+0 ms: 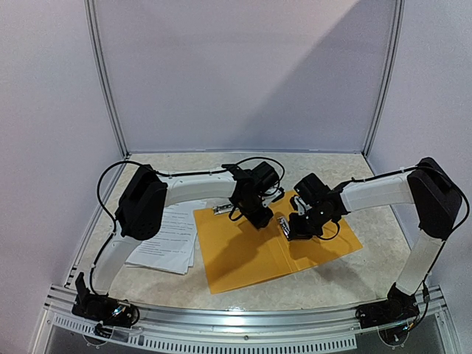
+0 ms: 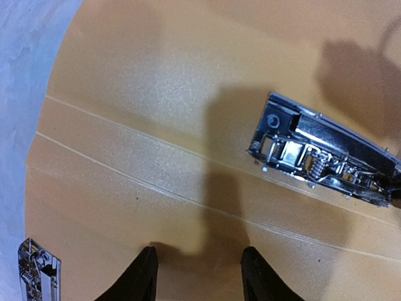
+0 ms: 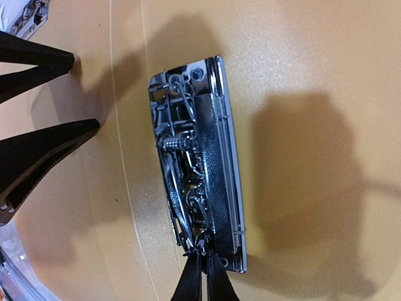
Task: Put the files into the folder
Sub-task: Open the spring clip on the folder.
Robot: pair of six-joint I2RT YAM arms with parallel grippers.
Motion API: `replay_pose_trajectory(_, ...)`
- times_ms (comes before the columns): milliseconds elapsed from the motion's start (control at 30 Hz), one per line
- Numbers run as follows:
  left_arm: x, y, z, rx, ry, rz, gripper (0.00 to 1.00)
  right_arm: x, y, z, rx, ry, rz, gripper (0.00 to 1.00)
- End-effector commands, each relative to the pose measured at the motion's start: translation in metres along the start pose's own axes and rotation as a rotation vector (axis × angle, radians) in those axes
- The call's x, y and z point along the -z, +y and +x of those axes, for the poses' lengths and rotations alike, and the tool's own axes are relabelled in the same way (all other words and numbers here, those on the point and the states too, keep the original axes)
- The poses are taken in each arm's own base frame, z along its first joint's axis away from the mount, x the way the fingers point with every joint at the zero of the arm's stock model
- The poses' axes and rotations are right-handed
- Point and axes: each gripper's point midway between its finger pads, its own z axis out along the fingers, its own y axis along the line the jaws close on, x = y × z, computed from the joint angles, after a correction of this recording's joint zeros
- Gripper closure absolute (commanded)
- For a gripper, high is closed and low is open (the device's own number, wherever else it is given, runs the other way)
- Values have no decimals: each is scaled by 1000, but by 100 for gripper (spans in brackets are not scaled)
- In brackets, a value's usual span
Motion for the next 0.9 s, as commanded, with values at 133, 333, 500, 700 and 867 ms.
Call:
replay_pose_trajectory(133,-60,-32,89,-152,290,-6,53,4,-86,12,-26,11,429,99)
replay_pose_trajectory(333,-61,-33,90,-158,291,-2,54,15,-52,-7,-37,-23,290,98)
replay_pose_trajectory(500,-61,-33,89,-160,289,0,54,22,-31,-14,-55,-32,167,98)
replay_pose_trajectory(700,-61,-33,90,-162,291,1,54,29,0,-23,-100,-25,-58,96)
replay_pose_trajectory(867,-60,-34,89,-165,289,6,54,36,13,-30,-132,-22,-166,90)
